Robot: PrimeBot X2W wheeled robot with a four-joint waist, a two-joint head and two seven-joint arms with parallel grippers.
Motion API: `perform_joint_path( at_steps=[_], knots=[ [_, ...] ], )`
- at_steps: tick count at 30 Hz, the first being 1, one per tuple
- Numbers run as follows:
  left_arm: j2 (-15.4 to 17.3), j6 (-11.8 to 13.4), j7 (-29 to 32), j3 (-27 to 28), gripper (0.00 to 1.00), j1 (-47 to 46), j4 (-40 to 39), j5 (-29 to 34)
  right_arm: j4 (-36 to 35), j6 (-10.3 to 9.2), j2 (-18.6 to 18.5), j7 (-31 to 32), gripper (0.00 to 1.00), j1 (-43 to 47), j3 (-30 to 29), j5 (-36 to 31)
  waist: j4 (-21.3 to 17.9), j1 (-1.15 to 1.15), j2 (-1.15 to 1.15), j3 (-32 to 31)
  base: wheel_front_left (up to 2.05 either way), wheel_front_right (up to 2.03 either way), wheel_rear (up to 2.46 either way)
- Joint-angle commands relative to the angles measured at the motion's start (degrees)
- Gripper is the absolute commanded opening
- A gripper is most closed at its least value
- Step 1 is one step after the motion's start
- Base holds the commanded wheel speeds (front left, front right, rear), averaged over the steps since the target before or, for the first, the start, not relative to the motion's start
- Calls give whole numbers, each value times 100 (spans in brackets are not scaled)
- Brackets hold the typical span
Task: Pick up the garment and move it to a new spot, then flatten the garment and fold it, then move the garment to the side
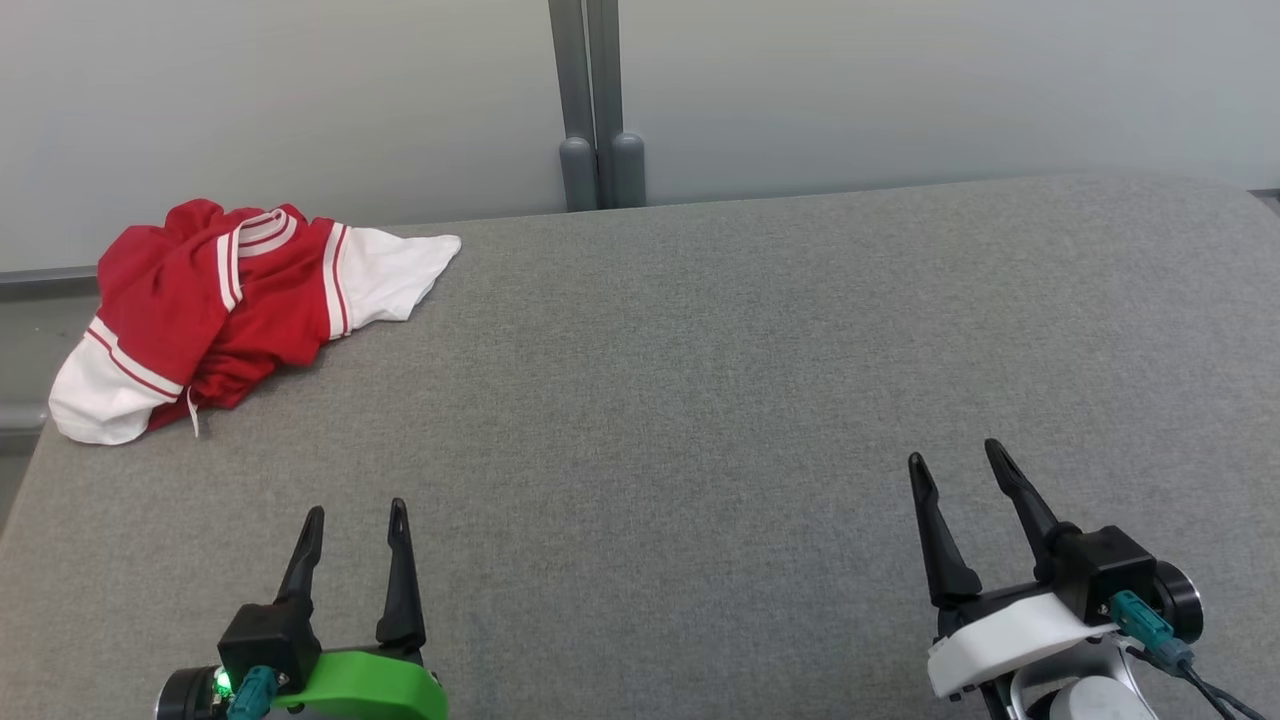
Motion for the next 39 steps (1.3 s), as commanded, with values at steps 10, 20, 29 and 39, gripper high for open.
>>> perform_joint_path(
  at_steps=[10,20,29,39],
  knots=[
    [45,50,-98,-36,100,58,53,330,-71,2,-27,-104,100,100,33,-377,-10,0,0,-7,0,0,0],
    [44,55,-98,-32,100,34,67,332,-65,2,-26,-104,100,84,7,-360,-5,0,0,-7,0,0,0],
    [44,46,-98,-39,100,-3,93,333,-94,2,-27,-104,100,119,-43,-359,47,0,0,-13,0,0,0],
    [43,42,-98,-64,100,-110,44,383,-228,2,-24,-103,100,196,-154,-340,866,0,0,63,0,0,0]
  ],
)
